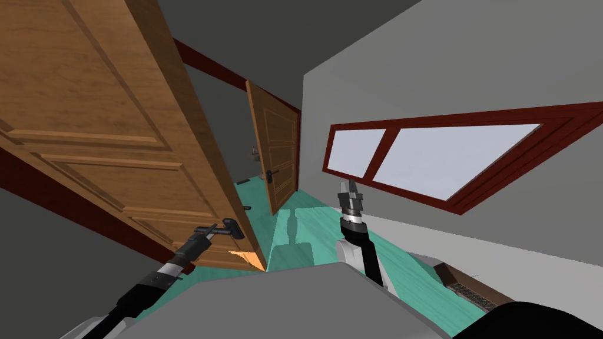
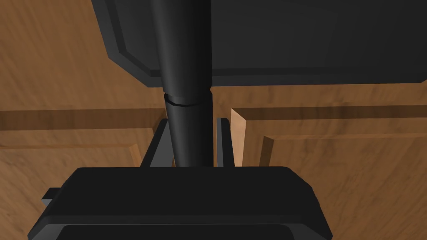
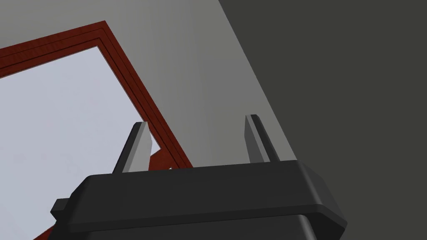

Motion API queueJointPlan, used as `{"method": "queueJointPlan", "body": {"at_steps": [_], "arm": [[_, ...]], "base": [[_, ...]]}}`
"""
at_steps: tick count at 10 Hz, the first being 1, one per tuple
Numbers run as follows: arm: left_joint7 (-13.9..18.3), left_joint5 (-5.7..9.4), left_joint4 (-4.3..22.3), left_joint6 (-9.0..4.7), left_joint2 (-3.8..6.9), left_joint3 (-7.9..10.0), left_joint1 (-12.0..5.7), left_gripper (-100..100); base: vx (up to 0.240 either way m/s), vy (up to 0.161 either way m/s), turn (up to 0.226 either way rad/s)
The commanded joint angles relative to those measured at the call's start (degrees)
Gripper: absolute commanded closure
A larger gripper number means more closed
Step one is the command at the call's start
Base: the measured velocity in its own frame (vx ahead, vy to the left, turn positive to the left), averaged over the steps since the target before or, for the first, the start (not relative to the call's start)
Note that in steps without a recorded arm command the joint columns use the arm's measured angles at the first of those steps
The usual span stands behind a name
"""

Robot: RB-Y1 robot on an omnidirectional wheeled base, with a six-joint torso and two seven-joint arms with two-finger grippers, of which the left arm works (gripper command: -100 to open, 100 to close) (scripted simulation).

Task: Pull the door open

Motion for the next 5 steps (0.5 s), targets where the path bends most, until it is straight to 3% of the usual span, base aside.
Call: {"method": "queueJointPlan", "body": {"at_steps": [1, 5], "arm": [[0.4, -0.22, 0.9, -1.76, 0.26, -0.65, 0.21, 100], [1.3, -0.31, 2.3, -4.81, 1.30, -1.13, 0.97, 100]], "base": [[-0.187, 0.092, -0.165], [-0.211, 0.079, -0.153]]}}
